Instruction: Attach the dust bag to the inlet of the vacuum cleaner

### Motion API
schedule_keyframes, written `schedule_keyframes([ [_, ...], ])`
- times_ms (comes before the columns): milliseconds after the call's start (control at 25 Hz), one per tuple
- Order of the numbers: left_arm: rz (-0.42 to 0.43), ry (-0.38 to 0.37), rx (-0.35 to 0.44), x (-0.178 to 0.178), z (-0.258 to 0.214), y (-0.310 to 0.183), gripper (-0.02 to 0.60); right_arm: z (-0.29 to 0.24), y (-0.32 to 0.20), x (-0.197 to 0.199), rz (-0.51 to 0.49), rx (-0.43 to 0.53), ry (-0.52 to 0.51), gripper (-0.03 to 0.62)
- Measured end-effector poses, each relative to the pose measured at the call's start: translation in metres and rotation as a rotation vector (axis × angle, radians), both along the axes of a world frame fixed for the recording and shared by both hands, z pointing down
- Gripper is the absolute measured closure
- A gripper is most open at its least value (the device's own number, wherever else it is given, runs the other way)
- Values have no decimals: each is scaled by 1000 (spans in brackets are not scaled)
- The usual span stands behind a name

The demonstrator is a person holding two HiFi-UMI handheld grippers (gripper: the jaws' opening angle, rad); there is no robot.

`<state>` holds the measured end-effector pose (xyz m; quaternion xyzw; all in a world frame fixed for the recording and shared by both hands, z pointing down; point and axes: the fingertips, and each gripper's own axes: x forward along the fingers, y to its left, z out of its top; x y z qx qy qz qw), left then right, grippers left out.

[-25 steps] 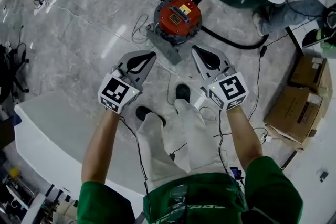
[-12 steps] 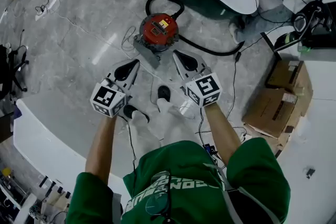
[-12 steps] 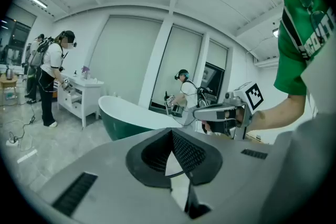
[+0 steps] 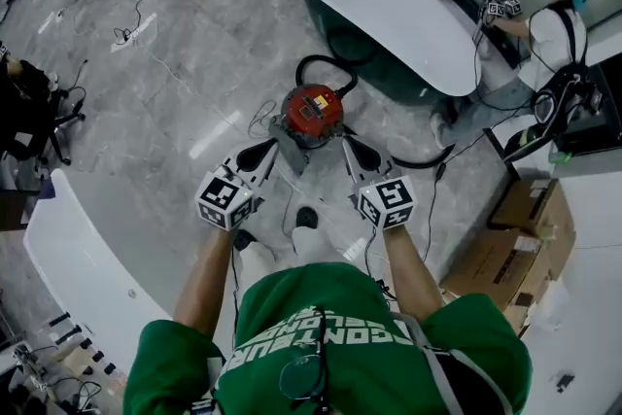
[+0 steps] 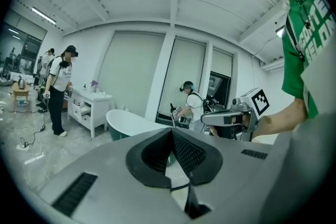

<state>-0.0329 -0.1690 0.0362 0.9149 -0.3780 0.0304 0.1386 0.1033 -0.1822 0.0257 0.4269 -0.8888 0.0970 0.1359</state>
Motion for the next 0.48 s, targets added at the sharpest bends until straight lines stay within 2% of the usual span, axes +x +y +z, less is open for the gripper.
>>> schedule_keyframes([
  [240, -21, -21, 56, -1, -32, 4, 578, -26, 6, 1, -54, 48, -6, 586],
  [480, -83, 7, 89, 9, -55, 13, 578, -41, 10, 19, -75, 60, -7, 586],
])
